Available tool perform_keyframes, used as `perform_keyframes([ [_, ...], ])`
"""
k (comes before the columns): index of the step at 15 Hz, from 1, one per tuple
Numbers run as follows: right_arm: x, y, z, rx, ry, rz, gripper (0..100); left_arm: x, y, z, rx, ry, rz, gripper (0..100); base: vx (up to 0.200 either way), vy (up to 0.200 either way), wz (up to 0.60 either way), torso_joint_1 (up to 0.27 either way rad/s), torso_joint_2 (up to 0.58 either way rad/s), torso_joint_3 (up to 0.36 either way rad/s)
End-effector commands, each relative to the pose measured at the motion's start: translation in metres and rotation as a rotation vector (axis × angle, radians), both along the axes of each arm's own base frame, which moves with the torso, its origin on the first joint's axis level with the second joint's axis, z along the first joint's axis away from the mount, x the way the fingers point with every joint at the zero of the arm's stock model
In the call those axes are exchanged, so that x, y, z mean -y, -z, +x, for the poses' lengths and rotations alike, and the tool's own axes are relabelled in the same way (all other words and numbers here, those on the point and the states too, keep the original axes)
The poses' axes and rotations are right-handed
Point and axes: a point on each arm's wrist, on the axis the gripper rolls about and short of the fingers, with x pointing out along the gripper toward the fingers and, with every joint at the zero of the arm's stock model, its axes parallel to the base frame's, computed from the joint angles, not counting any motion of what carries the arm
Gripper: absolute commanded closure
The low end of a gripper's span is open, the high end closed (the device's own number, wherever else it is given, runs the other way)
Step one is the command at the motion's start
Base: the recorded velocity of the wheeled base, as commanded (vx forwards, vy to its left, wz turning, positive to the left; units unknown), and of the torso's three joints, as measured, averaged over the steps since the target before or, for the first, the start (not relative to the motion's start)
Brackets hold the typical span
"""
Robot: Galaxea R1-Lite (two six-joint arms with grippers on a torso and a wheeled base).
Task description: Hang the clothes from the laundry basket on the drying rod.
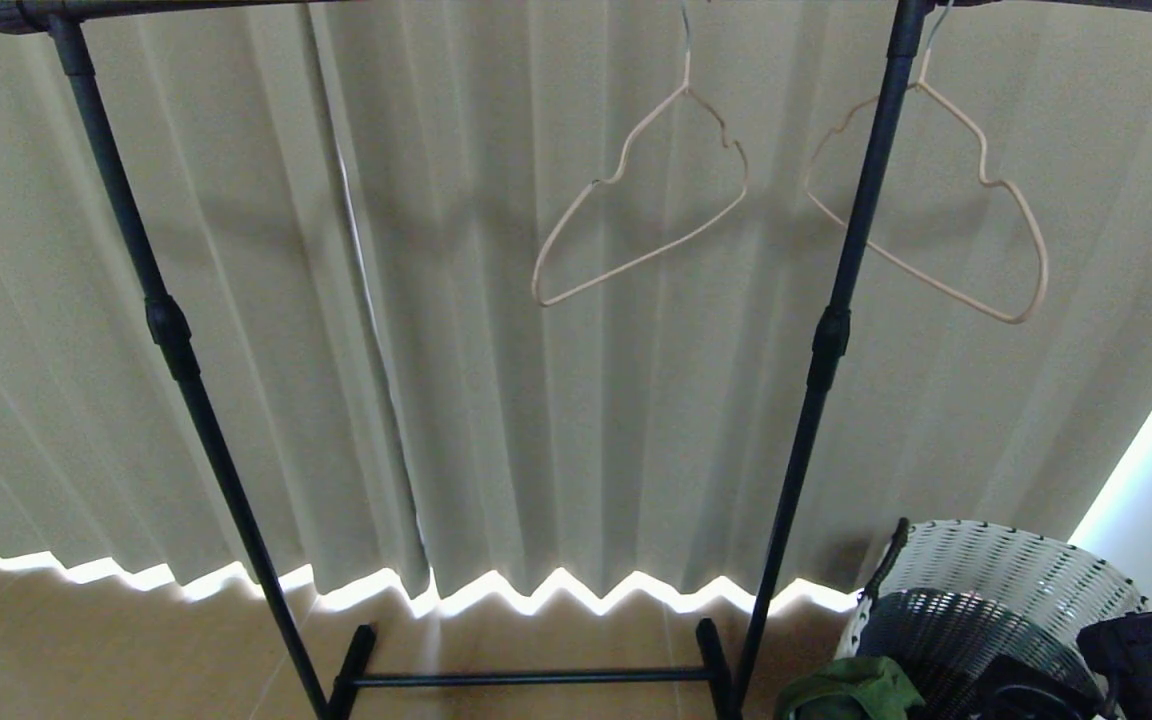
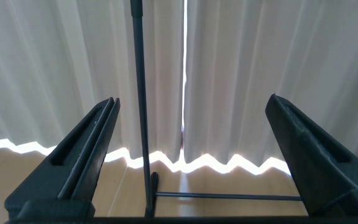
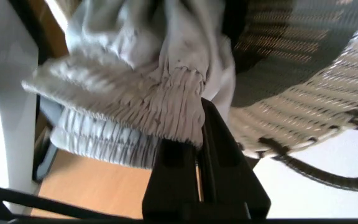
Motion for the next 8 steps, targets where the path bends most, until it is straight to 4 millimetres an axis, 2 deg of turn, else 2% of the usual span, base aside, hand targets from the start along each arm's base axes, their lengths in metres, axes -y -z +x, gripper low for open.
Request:
perform_keyframes([
  [1, 0.000, -0.021, -0.014, 0.198, 0.007, 0.005, 100, 0.000, 0.000, 0.000, 0.001, 0.000, 0.001, 0, 0.000, 0.000, 0.00, 0.000, 0.00, 0.000],
  [2, 0.001, -0.030, -0.017, 0.269, 0.021, 0.008, 100, 0.000, 0.000, 0.000, 0.001, -0.002, 0.001, 0, 0.000, 0.000, 0.00, 0.000, 0.00, 0.000],
  [3, 0.001, -0.048, -0.026, 0.425, 0.060, 0.027, 100, 0.000, 0.000, 0.000, 0.001, 0.000, 0.001, 0, 0.000, 0.000, 0.00, 0.000, 0.00, 0.000],
  [5, 0.002, -0.074, -0.036, 0.618, 0.098, 0.043, 100, 0.000, 0.000, 0.000, 0.001, 0.001, 0.001, 0, 0.000, 0.000, 0.00, 0.000, 0.00, 0.000],
  [8, 0.006, -0.109, -0.048, 0.753, 0.154, 0.041, 100, 0.000, 0.000, 0.000, 0.001, 0.000, 0.003, 0, 0.000, 0.000, 0.00, 0.000, 0.00, 0.000],
])
